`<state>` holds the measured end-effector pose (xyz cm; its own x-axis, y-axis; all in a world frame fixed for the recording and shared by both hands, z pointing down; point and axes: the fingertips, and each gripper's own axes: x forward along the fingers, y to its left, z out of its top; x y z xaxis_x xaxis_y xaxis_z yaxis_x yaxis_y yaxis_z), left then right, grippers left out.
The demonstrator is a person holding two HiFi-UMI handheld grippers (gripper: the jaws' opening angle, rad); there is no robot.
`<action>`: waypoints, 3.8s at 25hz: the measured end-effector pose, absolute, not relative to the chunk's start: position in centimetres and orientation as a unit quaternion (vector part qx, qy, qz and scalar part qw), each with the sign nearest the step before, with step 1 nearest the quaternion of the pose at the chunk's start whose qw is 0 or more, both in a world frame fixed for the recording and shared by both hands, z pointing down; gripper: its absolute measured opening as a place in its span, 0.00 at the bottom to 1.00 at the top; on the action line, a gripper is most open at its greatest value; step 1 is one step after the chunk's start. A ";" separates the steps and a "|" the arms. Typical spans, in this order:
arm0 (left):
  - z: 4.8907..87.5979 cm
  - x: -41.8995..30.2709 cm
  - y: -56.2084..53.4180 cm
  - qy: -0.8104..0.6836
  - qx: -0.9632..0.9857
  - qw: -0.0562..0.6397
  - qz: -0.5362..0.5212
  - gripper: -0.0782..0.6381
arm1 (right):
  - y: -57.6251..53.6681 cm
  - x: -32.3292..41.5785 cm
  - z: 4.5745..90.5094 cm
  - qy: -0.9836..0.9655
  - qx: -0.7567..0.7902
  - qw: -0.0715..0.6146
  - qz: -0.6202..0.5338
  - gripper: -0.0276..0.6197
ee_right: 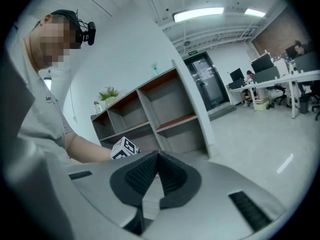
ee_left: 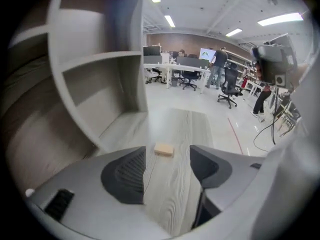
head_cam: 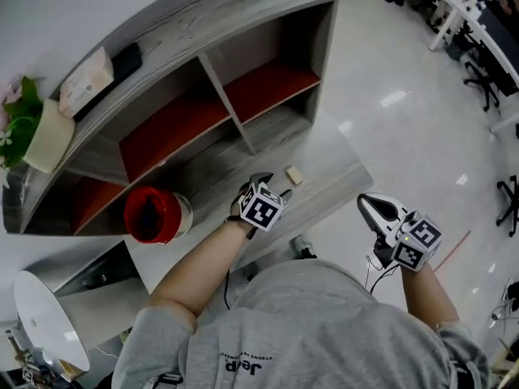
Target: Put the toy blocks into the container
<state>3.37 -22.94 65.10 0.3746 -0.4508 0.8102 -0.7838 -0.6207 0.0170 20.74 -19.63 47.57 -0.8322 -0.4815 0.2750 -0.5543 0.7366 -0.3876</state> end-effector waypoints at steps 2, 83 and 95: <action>67.5 5.4 -24.3 -0.372 0.799 0.193 0.430 0.55 | -19.5 23.9 48.5 -0.919 0.300 0.078 0.244 0.07; 51.0 -34.1 -4.2 -0.650 0.656 0.249 0.292 0.69 | -9.5 -10.6 41.7 -0.980 -0.011 0.105 0.167 0.08; 43.6 -29.3 -2.7 -0.640 0.740 0.191 0.079 0.51 | -10.2 -9.5 41.5 -0.981 -0.002 0.103 0.163 0.07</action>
<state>-29.34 -2.71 43.63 0.1678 -0.9175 0.3606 -0.9775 -0.1075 0.1813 -9.54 -10.21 41.53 -0.9786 0.0385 0.2020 -0.0288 0.9470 -0.3200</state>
